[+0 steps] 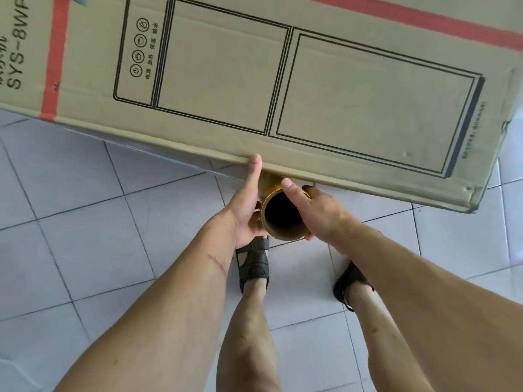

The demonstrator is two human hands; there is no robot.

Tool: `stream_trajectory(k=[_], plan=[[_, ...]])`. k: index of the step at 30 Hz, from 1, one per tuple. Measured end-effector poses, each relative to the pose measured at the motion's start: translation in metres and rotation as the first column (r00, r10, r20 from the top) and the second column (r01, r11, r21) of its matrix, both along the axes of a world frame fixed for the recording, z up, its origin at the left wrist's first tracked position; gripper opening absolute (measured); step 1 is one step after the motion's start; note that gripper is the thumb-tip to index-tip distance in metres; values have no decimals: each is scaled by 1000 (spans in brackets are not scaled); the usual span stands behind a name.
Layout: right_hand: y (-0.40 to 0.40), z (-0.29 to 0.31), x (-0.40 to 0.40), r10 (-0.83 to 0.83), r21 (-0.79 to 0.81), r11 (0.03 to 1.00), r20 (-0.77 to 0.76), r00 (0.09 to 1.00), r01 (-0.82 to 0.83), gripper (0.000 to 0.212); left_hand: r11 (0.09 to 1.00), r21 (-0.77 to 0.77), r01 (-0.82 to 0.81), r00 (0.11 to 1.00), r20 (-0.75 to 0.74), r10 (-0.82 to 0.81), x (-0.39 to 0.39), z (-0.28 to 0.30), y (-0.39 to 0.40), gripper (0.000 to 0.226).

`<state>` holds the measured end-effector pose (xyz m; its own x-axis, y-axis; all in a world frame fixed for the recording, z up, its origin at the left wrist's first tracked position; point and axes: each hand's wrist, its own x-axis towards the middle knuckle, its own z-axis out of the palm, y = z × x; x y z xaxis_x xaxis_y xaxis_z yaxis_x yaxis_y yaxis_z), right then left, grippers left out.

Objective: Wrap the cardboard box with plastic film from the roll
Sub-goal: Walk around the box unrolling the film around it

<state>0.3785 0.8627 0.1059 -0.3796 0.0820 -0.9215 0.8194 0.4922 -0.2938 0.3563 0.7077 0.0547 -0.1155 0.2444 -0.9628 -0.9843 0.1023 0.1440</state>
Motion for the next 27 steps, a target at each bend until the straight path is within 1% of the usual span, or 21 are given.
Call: stream_trajectory(k=[1,2,3,5,6,7,8,10,12,15,17,18,19,21,22,23,24,26,27], plan=[[4,2,2,7,4,1000,-2,1000,-7,78,1000,-6,5,1000,2,-5,2,3,4,147],[8,2,5,4,7,1000,-8,1000,-4,76,999,-28,17,1000,-14,-17,2,9,10,144],[11,1,7,0,11,1000,-12,1000,0,75,997,-77,24,999,-44,-27,1,13,15,132],[14,-2,10,-28,-2,1000,-12,1000,28,76,981,-195,20,991,-124,-44,-1,13,25,88],[14,-3,12,-59,-28,998,-6,998,59,79,973,-232,12,988,-145,-47,-1,13,28,73],[14,-4,13,-100,-63,993,-6,995,99,81,972,-235,12,987,-152,-49,-1,12,30,68],[15,-5,14,-142,-95,986,-13,990,141,83,973,-229,26,988,-145,-61,-1,11,30,71],[18,-6,14,-170,-111,980,-34,985,166,84,983,-175,53,993,-92,-70,0,13,33,94],[23,-4,12,-79,-56,995,-32,996,77,82,990,-124,61,998,-12,-63,4,14,37,114],[30,2,15,72,71,995,-31,997,-70,82,997,-71,20,999,52,-17,8,18,42,125],[36,3,20,68,87,994,-16,998,-67,83,994,-105,33,999,31,-30,11,20,50,141],[37,3,22,32,64,997,-4,999,-32,82,988,-153,37,999,-10,-39,12,17,53,141],[39,3,24,-19,32,999,14,1000,19,82,977,-208,39,997,-59,-52,13,16,58,130],[42,1,28,-162,-44,986,42,986,164,81,958,-284,36,989,-128,-75,13,10,66,95],[44,0,29,-215,-70,973,44,976,218,79,960,-278,36,989,-129,-75,13,8,69,89],[46,0,29,-229,-82,969,31,973,231,77,967,-250,50,991,-107,-79,13,8,70,91],[49,1,30,-203,-76,976,13,979,203,75,975,-213,69,993,-77,-87,15,9,71,99],[56,4,31,-46,-39,998,-46,998,45,71,985,-150,87,996,-15,-90,18,10,74,114],[59,5,32,35,-29,999,-76,997,-38,68,987,-137,85,996,2,-85,21,12,77,117]])
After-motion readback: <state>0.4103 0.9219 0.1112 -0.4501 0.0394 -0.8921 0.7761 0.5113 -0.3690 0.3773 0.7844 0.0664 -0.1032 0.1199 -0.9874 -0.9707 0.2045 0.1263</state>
